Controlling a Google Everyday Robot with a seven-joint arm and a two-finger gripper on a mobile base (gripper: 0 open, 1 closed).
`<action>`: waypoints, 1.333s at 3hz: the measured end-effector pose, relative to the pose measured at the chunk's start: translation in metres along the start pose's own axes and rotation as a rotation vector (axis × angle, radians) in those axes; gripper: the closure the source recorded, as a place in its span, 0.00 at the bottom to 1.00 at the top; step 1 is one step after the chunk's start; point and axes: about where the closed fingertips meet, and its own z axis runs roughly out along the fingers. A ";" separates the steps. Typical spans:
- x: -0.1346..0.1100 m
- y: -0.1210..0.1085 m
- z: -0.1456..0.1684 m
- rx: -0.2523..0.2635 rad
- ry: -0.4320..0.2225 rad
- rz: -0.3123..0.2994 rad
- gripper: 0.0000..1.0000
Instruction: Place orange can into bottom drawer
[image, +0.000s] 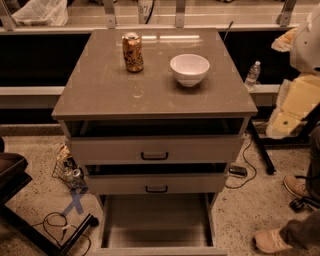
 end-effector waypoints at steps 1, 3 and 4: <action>-0.024 -0.047 0.018 0.094 -0.155 0.009 0.00; -0.081 -0.133 0.051 0.212 -0.483 0.082 0.00; -0.109 -0.154 0.076 0.219 -0.648 0.150 0.00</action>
Offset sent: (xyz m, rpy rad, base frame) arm 0.1786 0.0434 0.0244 0.4740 -0.3790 0.0135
